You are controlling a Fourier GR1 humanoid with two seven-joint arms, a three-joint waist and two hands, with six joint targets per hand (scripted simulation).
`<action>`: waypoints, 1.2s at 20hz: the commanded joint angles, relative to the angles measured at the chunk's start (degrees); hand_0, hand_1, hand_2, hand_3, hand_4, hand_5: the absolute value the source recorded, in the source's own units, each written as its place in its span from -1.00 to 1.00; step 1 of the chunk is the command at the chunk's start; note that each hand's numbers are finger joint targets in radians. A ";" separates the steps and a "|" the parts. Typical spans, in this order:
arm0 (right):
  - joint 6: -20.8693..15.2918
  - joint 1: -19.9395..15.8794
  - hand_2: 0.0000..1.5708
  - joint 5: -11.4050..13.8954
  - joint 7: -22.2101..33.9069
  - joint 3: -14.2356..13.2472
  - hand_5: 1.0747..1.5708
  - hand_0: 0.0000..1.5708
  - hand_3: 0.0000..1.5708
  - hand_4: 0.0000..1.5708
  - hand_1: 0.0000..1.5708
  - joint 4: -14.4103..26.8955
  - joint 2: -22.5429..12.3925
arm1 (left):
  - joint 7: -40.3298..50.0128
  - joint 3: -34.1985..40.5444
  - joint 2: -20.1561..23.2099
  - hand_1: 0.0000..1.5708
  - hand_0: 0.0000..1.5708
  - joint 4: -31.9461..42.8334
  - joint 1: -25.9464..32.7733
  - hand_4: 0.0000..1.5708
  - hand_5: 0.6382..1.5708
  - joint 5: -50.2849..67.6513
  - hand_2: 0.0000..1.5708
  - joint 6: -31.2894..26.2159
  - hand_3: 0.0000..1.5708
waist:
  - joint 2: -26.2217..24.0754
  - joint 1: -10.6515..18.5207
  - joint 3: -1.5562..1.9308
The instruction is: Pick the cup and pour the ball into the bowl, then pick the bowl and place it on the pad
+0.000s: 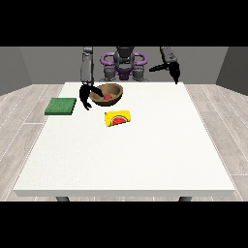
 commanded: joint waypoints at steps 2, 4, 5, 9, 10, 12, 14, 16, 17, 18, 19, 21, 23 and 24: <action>-14.26 4.13 1.00 10.25 5.72 4.64 0.86 1.00 1.00 0.17 1.00 5.59 -2.24 | -1.26 -0.96 0.30 -1.00 -1.00 -0.79 0.20 -0.28 0.95 0.75 -1.00 -2.58 -1.00 | 3.69 4.45 1.29; -18.86 3.50 1.00 13.52 8.21 6.84 0.95 1.00 0.99 0.19 1.00 4.85 -1.80 | -0.71 -0.83 0.14 -1.00 -1.00 -0.23 -1.38 -0.17 0.91 0.55 -1.00 -2.15 -1.00 | 3.04 4.46 1.27; -20.00 3.56 1.00 14.40 11.04 7.27 0.97 1.00 0.89 0.18 1.00 4.33 -2.75 | 0.16 -1.30 -0.60 -1.00 -1.00 0.38 -0.63 -0.09 0.88 0.38 -1.00 -1.90 -1.00 | 0.93 3.75 1.27; -20.81 0.05 1.00 15.77 22.33 8.99 0.99 1.00 0.50 0.14 1.00 0.92 -3.83 | -1.52 2.40 2.33 -1.00 -1.00 4.15 0.91 0.19 0.71 2.19 -1.00 -3.26 -1.00 | -3.82 1.25 1.35; -21.36 0.87 1.00 17.39 25.50 11.01 0.98 1.00 0.33 0.10 1.00 0.71 -2.74 | 0.05 2.68 1.82 -1.00 -1.00 5.33 2.06 0.22 0.68 2.78 -1.00 -3.30 -1.00 | -7.02 -0.07 1.37; -20.86 -2.38 1.00 17.33 31.81 11.52 0.97 1.00 0.20 0.07 1.00 -0.74 -2.27 | -0.03 3.96 2.52 -1.00 -1.00 6.83 3.44 0.24 0.68 3.51 -1.00 -3.67 -1.00 | -8.90 -1.66 1.49; -17.24 -4.68 1.00 19.72 40.44 14.85 0.97 1.00 0.23 0.05 1.00 -3.56 -4.61 | -1.20 5.92 3.38 -1.00 -1.00 10.44 5.74 0.26 0.67 3.48 -1.00 -2.61 -1.00 | -13.55 -6.20 1.46; -12.35 -4.60 1.00 18.87 44.70 15.17 0.98 1.00 0.13 0.03 1.00 -5.53 -6.72 | -1.39 6.19 3.18 -1.00 -1.00 11.48 9.79 0.27 0.66 3.35 -1.00 -2.14 -1.00 | -18.14 -8.54 1.50; -13.32 -6.83 1.00 19.51 48.59 15.86 0.97 1.00 0.11 0.02 1.00 -6.54 -5.53 | 0.66 5.76 3.88 -1.00 -1.00 11.58 8.86 0.28 0.65 2.81 -1.00 -2.46 -1.00 | -19.35 -9.00 1.52; -10.81 -8.72 1.00 18.94 51.26 15.83 0.98 1.00 0.14 0.03 1.00 -7.98 -6.67 | -0.56 6.52 3.82 -1.00 -1.00 12.86 9.86 0.28 0.64 2.65 -1.00 -1.40 -1.00 | -19.57 -10.33 1.51; -8.56 -7.47 1.00 17.88 50.94 14.87 0.99 1.00 0.00 0.04 1.00 -9.26 -8.64 | -3.56 7.39 3.98 -1.00 -1.00 12.93 11.80 0.28 0.65 3.60 -1.00 -2.18 -1.00 | -18.76 -10.80 1.54; -7.37 -5.07 1.00 16.26 49.93 13.03 1.00 1.00 -0.02 0.01 1.00 -11.46 -9.85 | 1.48 7.25 5.42 -1.00 -1.00 10.14 8.37 0.27 0.65 4.14 -1.00 -3.31 -1.00 | -17.38 -10.34 1.60; -8.91 -8.06 1.00 15.94 49.96 9.88 1.00 1.00 -0.02 0.01 1.00 -12.42 -12.26 | -2.95 6.09 3.91 -1.00 -1.00 7.94 8.84 0.27 0.66 3.99 -1.00 -3.68 -1.00 | -12.39 -6.75 1.61; -8.32 -8.49 1.00 15.09 49.42 7.74 1.00 1.00 -0.02 0.01 1.00 -10.54 -14.88 | 1.06 5.40 4.43 -1.00 -1.00 5.62 7.55 0.28 0.67 4.31 -1.00 -4.71 -1.00 | -12.04 -4.97 1.63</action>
